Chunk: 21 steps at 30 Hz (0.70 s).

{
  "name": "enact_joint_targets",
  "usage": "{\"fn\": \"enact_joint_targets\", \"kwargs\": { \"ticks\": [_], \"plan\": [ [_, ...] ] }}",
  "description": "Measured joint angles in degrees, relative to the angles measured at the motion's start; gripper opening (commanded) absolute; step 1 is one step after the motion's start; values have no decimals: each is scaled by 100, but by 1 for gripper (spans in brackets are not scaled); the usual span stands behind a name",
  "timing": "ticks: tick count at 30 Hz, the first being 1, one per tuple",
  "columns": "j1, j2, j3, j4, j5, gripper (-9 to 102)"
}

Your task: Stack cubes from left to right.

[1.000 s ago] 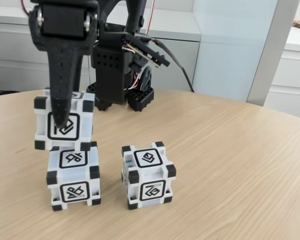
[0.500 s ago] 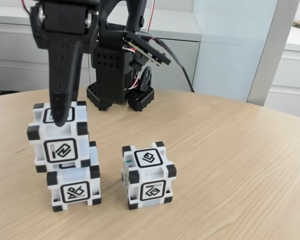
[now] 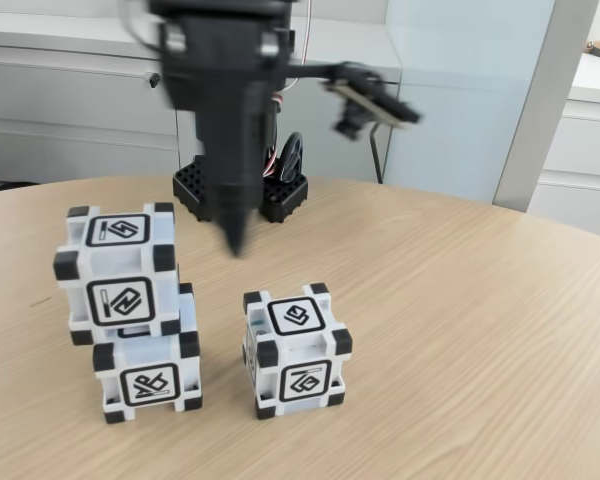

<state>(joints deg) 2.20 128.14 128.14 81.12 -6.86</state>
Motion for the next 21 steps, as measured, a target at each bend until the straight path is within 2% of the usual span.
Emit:
{"fn": "enact_joint_targets", "kwargs": {
  "ticks": [7, 12, 21],
  "plan": [
    [-773, -88, 0, 0, 835, 44],
    [-1134, -729, 0, 0, 1099, 45],
    [-1116, -1670, -9, -132, 1301, 45]
  ]
}}
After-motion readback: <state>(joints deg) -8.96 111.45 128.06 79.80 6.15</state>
